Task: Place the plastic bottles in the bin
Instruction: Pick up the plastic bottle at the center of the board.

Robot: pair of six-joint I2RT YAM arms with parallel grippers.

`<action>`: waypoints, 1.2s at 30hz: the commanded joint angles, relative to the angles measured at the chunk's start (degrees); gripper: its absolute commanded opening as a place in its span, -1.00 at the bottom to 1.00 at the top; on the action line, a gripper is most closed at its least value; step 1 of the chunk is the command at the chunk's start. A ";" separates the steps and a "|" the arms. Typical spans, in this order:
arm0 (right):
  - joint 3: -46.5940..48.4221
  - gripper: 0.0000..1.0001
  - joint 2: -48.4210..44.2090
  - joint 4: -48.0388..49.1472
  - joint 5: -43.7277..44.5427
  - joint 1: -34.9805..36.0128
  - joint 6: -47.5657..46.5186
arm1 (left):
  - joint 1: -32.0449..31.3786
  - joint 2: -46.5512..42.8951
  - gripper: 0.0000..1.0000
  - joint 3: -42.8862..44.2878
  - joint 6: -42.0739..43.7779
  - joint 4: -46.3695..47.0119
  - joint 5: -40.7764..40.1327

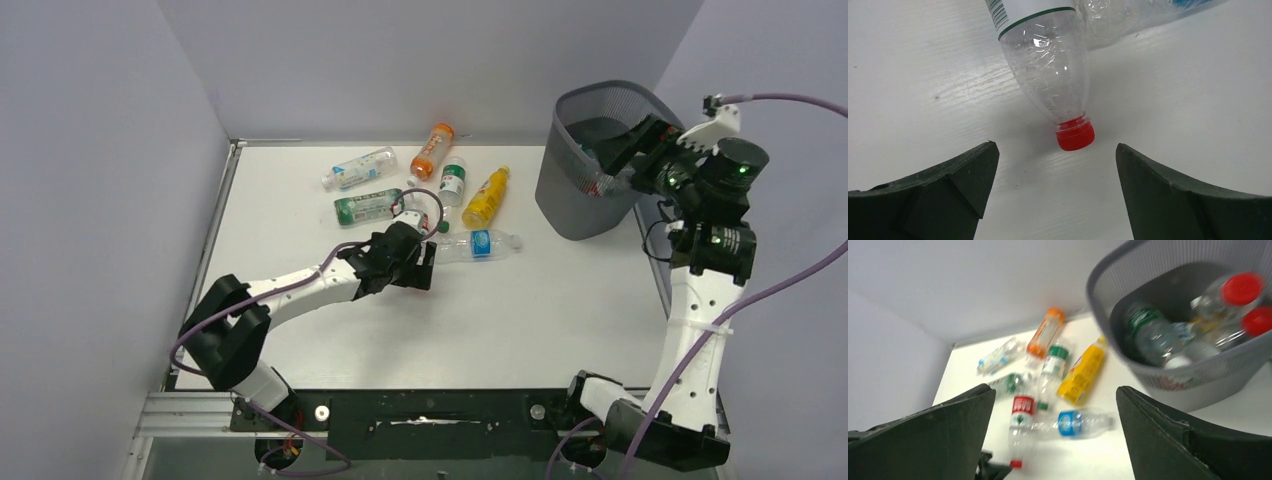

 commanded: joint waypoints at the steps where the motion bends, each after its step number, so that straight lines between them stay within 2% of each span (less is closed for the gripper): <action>1: -8.09 0.92 -5.88 -0.17 -1.90 4.51 -1.29 | 0.48 3.80 0.77 3.26 0.25 4.85 0.56; 9: -24.59 0.90 -17.13 -0.30 -7.54 6.41 -0.17 | 0.66 11.53 0.76 5.83 -0.19 6.14 -1.27; 13: -30.68 0.89 -21.29 -2.33 -8.03 6.98 -1.37 | 0.82 12.92 0.63 6.33 -0.45 6.06 -2.76; 19: -39.34 0.89 -26.20 -4.12 -8.36 7.15 -2.57 | 1.17 12.88 0.10 5.35 -0.71 5.94 -3.06; 28: -44.48 0.88 -26.95 -3.15 -8.87 7.18 -2.73 | 0.48 6.20 -0.28 2.14 -1.65 2.98 -3.42; 36: -45.70 0.88 -25.46 -0.21 -9.61 7.68 -1.28 | -0.21 -1.51 -0.35 -0.23 -2.56 -0.09 -3.49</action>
